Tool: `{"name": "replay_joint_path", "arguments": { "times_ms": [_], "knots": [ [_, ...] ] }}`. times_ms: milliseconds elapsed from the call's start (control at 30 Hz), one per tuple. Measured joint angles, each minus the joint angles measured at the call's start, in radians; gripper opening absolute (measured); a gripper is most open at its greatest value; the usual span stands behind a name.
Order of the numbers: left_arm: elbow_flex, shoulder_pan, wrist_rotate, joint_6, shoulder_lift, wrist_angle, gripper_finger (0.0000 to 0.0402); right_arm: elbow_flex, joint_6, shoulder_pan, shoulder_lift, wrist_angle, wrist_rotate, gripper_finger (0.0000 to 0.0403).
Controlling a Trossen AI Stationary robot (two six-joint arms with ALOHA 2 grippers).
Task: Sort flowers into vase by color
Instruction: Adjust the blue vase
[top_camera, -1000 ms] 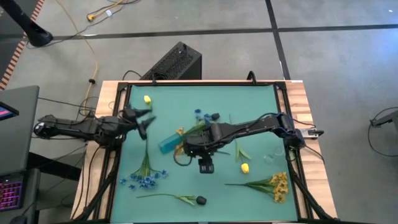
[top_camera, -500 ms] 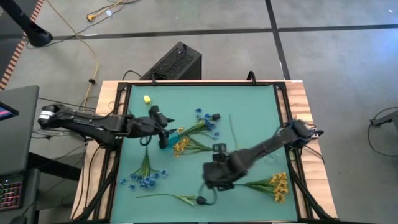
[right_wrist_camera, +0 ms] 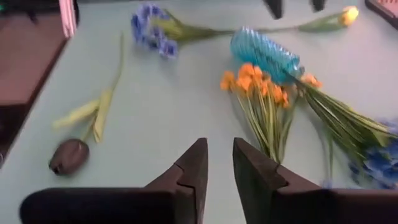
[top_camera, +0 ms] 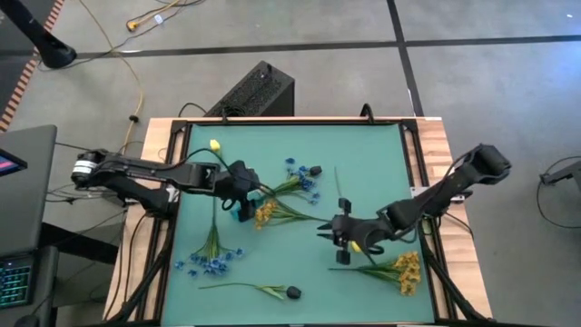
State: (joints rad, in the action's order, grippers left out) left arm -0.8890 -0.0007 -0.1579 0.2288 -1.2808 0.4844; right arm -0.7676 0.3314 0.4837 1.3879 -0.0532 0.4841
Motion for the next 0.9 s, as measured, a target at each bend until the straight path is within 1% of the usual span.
{"name": "replay_joint_path", "arguments": {
  "times_ms": [100, 167, 233, 300, 400, 700, 900],
  "knots": [
    [-0.002, 0.014, 0.068, -0.007, -0.015, -0.013, 0.0286, 0.074, 0.001, 0.01, -0.001, -0.088, 0.008, 0.0086],
    [0.002, 0.015, 0.066, 0.001, -0.019, 0.021, 0.0288, 0.092, 0.001, 0.024, 0.01, -0.108, 0.022, 0.008],
    [-0.002, 0.015, 0.049, 0.001, -0.027, 0.015, 0.0288, 0.09, -0.014, 0.039, 0.023, -0.116, 0.04, 0.0075],
    [0.0, 0.015, 0.027, 0.002, -0.031, 0.039, 0.0287, 0.091, -0.035, 0.043, 0.025, -0.107, 0.039, 0.0073],
    [0.0, 0.016, 0.014, 0.013, -0.033, 0.03, 0.0286, 0.091, -0.048, 0.043, 0.018, -0.109, 0.039, 0.0072],
    [0.0, 0.015, 0.013, 0.02, -0.033, 0.023, 0.0286, 0.091, -0.071, 0.029, 0.018, -0.117, 0.038, 0.0072],
    [0.0, -0.006, 0.012, 0.02, -0.033, 0.034, 0.0286, 0.091, -0.07, 0.018, 0.018, -0.124, 0.038, 0.0072]
  ]
}}
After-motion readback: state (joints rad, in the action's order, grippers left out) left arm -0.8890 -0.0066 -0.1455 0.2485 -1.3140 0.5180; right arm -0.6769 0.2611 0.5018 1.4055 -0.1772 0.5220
